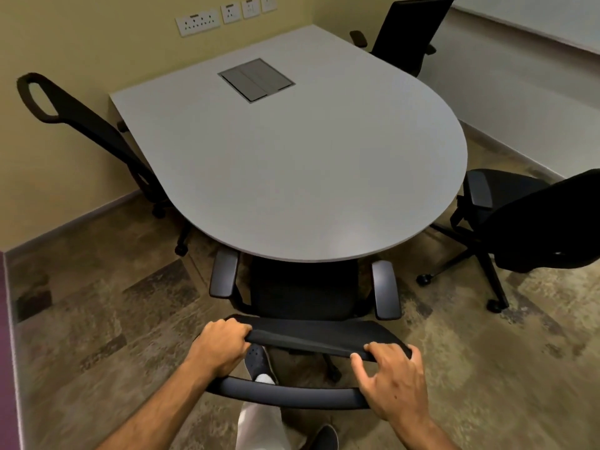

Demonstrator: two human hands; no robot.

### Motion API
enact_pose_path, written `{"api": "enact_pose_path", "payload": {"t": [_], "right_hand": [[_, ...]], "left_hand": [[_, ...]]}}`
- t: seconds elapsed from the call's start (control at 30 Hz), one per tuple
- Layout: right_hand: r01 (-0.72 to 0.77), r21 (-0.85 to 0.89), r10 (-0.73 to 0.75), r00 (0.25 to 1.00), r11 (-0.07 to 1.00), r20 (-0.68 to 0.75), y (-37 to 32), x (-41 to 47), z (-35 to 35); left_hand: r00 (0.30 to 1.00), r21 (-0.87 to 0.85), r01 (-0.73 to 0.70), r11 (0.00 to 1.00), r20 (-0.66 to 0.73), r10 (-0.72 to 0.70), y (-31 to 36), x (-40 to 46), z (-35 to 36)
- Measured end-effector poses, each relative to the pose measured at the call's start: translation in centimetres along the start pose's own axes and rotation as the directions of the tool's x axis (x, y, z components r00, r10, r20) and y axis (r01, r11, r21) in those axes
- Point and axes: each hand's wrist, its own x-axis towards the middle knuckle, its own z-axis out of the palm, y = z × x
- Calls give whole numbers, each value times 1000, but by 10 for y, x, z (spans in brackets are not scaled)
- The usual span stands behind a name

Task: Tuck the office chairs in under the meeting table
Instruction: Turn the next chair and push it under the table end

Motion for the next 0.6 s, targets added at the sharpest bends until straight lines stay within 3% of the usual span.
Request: {"api": "enact_pose_path", "payload": {"t": [0.13, 0.6], "right_hand": [[17, 22, -17, 1000, 1000, -11, -5, 4, 10], [-55, 2, 55, 998, 998, -31, -42, 87, 16]], "left_hand": [[999, -10, 32, 999, 35, -31, -9, 5, -1], [996, 96, -68, 993, 65, 61, -46, 91, -67]]}}
